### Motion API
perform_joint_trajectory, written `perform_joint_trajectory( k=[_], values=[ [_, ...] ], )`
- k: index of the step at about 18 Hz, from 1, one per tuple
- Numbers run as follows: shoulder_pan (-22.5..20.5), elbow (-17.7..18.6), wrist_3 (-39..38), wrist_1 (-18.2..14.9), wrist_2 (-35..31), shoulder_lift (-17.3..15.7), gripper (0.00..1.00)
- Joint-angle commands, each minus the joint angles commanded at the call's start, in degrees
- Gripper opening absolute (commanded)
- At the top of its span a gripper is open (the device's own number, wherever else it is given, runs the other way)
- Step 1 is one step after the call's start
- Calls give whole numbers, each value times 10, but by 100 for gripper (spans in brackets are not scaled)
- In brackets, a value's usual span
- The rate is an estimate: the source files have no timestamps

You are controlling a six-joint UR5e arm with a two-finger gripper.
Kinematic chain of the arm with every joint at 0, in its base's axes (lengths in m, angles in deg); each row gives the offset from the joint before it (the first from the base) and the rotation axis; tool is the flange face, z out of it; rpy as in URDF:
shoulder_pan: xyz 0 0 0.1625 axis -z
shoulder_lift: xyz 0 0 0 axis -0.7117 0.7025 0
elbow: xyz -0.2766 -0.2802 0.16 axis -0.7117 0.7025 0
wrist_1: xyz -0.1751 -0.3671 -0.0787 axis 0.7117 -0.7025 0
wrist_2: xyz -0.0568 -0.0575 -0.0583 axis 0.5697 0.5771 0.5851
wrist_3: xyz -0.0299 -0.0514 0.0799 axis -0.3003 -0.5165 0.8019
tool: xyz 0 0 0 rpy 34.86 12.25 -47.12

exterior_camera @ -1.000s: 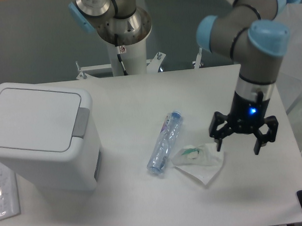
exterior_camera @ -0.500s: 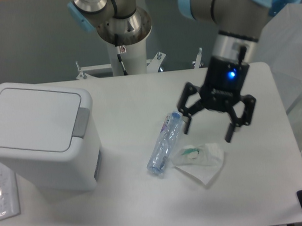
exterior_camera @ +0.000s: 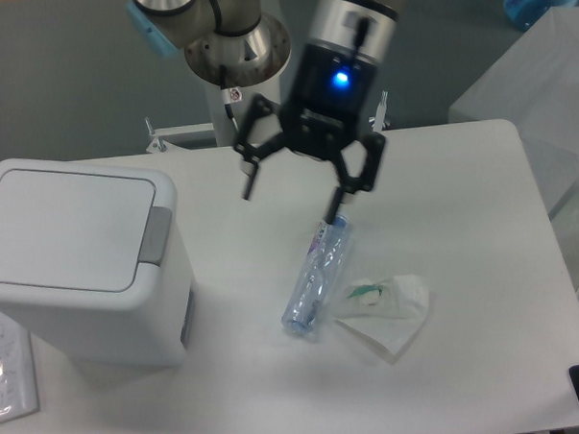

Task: Open the trash can
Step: 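Move the open gripper over the bottle toward the white trash can, then press the gripper down on the trash can lid edge to flip it open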

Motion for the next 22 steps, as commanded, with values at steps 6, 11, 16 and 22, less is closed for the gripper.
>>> perform_joint_trajectory(
  k=[6, 11, 16, 22],
  values=[
    [19, 36, -1, 0, -3, -9, 100],
    [44, 39, -20, 3, -6, 6, 100],
    [69, 21, -21, 3, -31, 30, 100],
    [83, 22, -23, 4, -34, 46, 100]
  ],
)
